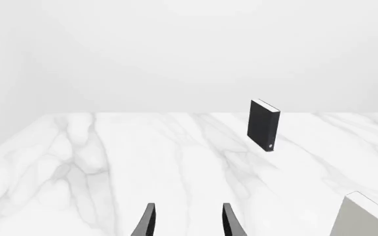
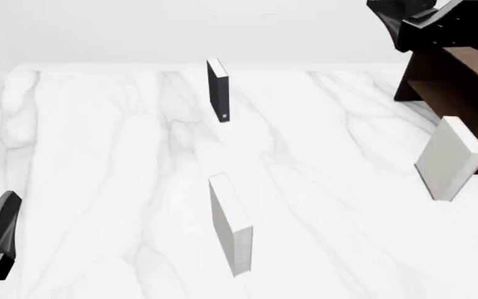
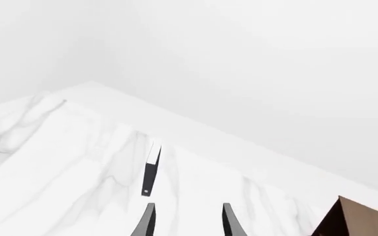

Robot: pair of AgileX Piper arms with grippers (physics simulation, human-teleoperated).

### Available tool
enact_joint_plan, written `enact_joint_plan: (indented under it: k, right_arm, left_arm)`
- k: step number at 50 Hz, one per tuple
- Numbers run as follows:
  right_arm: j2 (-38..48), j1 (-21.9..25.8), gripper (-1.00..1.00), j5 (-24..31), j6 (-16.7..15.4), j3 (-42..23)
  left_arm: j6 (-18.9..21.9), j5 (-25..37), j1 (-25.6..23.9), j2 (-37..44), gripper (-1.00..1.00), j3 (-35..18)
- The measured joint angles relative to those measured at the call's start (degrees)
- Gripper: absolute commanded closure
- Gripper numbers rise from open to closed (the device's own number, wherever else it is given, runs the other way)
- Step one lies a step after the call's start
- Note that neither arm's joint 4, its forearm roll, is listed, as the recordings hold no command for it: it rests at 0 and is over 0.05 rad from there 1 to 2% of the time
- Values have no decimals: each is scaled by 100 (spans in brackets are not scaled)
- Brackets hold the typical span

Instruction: Pick up the book on the left and place it on top of the shelf.

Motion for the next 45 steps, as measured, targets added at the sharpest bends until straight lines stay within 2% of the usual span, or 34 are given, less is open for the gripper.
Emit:
enact_joint_plan:
  k: [22,45]
  right_arm:
    - [1028,-69,-100,-609,-46,-357]
    - [2033,2,-100,-943,13,-966]
  left_arm:
    - [0,0,0,0,-100,0]
    - [0,0,0,0,-100,0]
